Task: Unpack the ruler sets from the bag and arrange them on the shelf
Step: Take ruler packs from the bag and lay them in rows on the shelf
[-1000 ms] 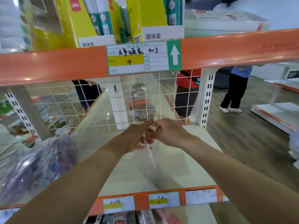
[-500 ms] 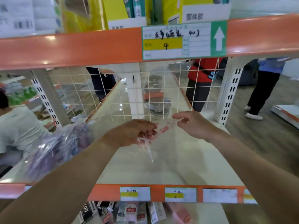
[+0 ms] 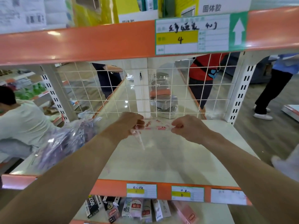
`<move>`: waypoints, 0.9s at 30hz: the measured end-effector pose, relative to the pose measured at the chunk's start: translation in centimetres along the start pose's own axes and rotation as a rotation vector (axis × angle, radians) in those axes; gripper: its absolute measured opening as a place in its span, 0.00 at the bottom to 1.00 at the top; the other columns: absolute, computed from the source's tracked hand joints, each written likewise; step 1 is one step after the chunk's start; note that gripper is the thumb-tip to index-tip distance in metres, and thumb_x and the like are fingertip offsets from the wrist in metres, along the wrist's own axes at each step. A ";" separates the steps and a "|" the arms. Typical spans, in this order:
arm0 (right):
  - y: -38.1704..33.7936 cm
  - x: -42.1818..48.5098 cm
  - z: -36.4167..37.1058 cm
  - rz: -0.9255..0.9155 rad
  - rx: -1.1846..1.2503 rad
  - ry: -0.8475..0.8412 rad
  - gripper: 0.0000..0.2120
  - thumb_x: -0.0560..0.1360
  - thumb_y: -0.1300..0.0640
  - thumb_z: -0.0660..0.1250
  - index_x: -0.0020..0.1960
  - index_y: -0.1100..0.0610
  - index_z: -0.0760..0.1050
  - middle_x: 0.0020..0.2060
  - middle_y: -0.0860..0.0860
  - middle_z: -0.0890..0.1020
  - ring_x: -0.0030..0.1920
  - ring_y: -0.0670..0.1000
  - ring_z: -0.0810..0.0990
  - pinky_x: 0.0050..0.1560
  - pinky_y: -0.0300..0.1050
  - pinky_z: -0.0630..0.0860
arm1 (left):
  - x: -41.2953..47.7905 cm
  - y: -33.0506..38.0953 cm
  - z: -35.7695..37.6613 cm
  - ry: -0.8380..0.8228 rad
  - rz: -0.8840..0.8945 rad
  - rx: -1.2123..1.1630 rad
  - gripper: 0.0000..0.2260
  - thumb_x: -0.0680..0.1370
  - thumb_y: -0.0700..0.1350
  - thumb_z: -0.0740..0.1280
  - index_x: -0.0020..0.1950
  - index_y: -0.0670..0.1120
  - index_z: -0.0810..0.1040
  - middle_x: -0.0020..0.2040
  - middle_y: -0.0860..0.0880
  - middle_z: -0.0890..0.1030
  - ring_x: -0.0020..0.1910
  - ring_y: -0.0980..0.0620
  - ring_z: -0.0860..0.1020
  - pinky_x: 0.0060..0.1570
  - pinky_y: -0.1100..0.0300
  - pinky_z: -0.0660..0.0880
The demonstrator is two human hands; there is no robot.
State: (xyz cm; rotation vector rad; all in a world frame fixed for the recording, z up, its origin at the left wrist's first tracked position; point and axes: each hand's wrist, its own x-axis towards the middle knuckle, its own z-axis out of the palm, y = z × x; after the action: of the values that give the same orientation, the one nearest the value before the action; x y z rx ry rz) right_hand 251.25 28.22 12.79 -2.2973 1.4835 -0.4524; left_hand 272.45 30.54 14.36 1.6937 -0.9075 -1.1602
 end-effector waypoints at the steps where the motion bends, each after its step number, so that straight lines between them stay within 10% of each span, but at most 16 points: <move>1: 0.1 0.6 0.5 0.011 -0.036 -0.008 0.11 0.75 0.54 0.66 0.47 0.62 0.80 0.39 0.56 0.80 0.41 0.56 0.78 0.41 0.44 0.72 | 0.4 0.0 -0.4 0.068 0.017 -0.021 0.03 0.78 0.38 0.64 0.45 0.41 0.77 0.36 0.47 0.79 0.31 0.51 0.77 0.35 0.60 0.71; 5: -0.1 2.9 3.2 0.028 -0.164 -0.041 0.18 0.75 0.56 0.64 0.29 0.57 0.64 0.28 0.52 0.68 0.35 0.55 0.70 0.32 0.42 0.63 | 1.3 -0.4 -2.1 0.224 0.061 -0.101 0.10 0.79 0.37 0.60 0.39 0.44 0.75 0.33 0.48 0.75 0.26 0.54 0.76 0.33 0.61 0.69; 11: -1.1 5.2 5.8 0.036 -0.248 -0.083 0.16 0.73 0.61 0.61 0.29 0.54 0.60 0.34 0.54 0.70 0.40 0.55 0.70 0.41 0.42 0.65 | 1.8 -0.5 -2.8 0.219 0.036 -0.263 0.09 0.78 0.34 0.61 0.39 0.40 0.76 0.33 0.45 0.74 0.29 0.50 0.76 0.23 0.66 0.73; 21: -1.8 6.7 6.1 0.010 -0.334 -0.165 0.10 0.78 0.55 0.59 0.49 0.59 0.76 0.53 0.57 0.77 0.59 0.57 0.74 0.55 0.46 0.71 | 1.8 -0.8 -2.9 0.008 0.016 -0.340 0.06 0.78 0.34 0.61 0.43 0.38 0.76 0.37 0.43 0.77 0.34 0.47 0.80 0.36 0.57 0.79; 24: -2.8 6.1 3.9 0.006 0.070 -0.156 0.13 0.79 0.56 0.58 0.37 0.59 0.73 0.42 0.54 0.79 0.44 0.55 0.77 0.41 0.44 0.69 | 1.6 -0.4 -2.5 -0.063 0.026 -0.435 0.06 0.78 0.34 0.61 0.44 0.37 0.76 0.36 0.42 0.78 0.30 0.48 0.81 0.31 0.59 0.80; 27: -4.0 4.8 1.6 0.061 0.632 -0.364 0.12 0.79 0.53 0.62 0.52 0.61 0.78 0.42 0.51 0.83 0.40 0.49 0.79 0.40 0.39 0.73 | 1.7 0.7 -1.8 -0.117 0.027 -0.548 0.07 0.80 0.35 0.60 0.44 0.38 0.75 0.35 0.43 0.78 0.30 0.49 0.81 0.36 0.58 0.80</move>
State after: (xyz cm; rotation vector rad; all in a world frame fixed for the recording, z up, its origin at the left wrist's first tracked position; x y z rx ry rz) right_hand 257.00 25.57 13.57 -1.7179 1.0379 -0.3880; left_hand 274.63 29.19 14.81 1.1755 -0.6023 -1.3515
